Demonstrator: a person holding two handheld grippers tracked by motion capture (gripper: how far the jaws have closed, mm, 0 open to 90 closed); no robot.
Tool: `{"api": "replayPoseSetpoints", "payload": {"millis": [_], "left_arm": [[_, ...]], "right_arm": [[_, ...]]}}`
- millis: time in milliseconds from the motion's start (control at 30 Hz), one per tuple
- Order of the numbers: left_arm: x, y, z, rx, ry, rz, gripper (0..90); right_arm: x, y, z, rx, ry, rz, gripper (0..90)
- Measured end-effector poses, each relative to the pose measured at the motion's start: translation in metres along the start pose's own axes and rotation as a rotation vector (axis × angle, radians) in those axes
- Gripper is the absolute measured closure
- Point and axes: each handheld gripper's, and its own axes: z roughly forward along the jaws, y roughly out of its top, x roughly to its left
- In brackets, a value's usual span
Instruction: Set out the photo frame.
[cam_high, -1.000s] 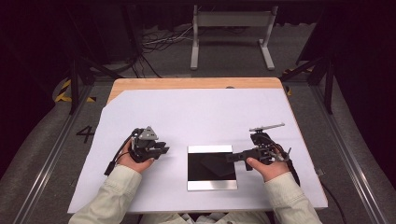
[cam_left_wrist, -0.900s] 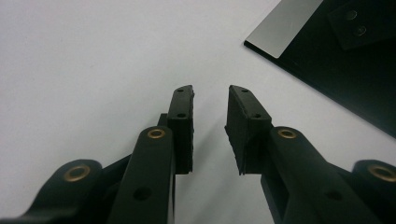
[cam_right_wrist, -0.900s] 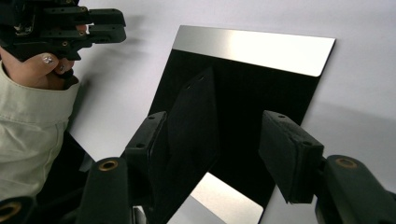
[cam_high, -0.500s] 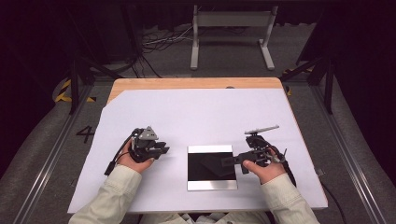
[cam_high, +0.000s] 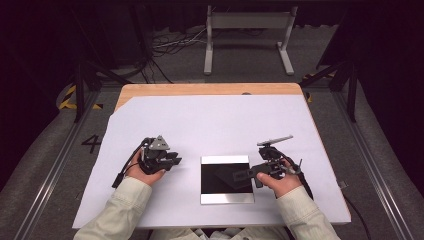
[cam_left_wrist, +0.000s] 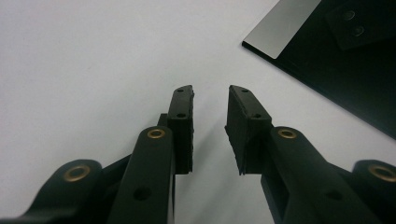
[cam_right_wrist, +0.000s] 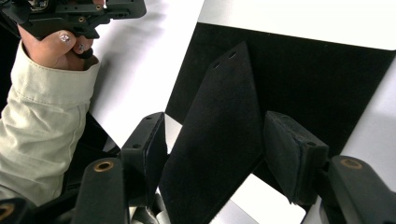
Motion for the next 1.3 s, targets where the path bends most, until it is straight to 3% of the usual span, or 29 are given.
{"api": "replayPoseSetpoints", "payload": {"millis": [200, 367, 600, 833, 933, 1300], "left_arm": [[0.000, -0.001, -0.001, 0.003, 0.002, 0.000, 72.1], [0.000, -0.003, -0.004, -0.001, 0.011, -0.004, 71.9], [0.000, -0.004, -0.004, 0.004, 0.010, -0.004, 71.8], [0.000, -0.003, -0.002, 0.002, 0.007, -0.005, 71.8], [0.000, -0.003, -0.002, 0.002, 0.007, -0.001, 71.9], [0.000, -0.003, -0.002, 0.001, 0.007, -0.006, 71.9]], "right_arm": [[0.000, 0.001, 0.004, 0.016, 0.021, 0.004, 40.3], [-0.001, 0.002, 0.007, 0.032, 0.036, 0.017, 47.6], [-0.002, 0.000, 0.006, 0.008, 0.013, 0.039, 59.5], [-0.007, -0.004, 0.004, -0.031, 0.053, 0.072, 64.9], [-0.010, -0.005, 0.003, -0.048, 0.097, 0.093, 67.6], [-0.002, -0.007, -0.002, -0.073, 0.109, 0.009, 74.4]]}}
